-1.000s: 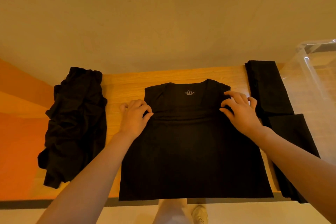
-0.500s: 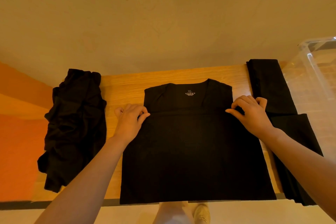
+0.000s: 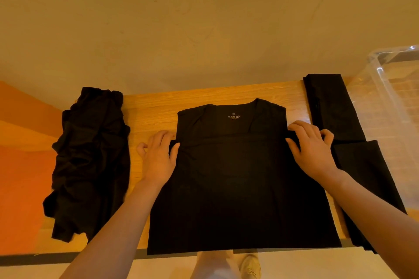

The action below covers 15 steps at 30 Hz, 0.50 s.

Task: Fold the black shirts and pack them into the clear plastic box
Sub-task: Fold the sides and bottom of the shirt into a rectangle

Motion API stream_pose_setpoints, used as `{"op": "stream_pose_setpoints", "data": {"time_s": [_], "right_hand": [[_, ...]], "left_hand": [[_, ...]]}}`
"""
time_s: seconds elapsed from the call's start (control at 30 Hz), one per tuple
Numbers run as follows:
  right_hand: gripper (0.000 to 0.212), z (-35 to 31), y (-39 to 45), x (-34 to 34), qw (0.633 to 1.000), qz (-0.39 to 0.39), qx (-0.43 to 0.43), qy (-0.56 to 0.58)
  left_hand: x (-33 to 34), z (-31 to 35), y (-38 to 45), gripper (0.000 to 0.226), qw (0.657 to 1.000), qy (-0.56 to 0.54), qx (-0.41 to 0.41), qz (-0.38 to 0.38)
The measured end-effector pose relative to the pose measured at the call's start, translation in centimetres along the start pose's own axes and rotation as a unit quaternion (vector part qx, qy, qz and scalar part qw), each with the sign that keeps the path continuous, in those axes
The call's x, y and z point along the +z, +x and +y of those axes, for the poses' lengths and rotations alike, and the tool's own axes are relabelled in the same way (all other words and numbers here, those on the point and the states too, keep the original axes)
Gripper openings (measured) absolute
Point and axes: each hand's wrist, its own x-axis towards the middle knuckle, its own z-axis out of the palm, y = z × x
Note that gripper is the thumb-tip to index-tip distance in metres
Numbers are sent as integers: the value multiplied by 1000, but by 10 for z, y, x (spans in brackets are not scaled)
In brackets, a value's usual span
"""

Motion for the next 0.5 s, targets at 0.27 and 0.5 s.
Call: {"op": "stream_pose_setpoints", "data": {"time_s": [0.27,0.5], "right_hand": [[41,5,27,-29,992,-103,3,-78],[73,-19,53,1,983,-155,-61,-71]], "left_hand": [[-23,-31,14,30,997,8,-5,-72],[-12,22,65,62,966,76,164,-184]]}}
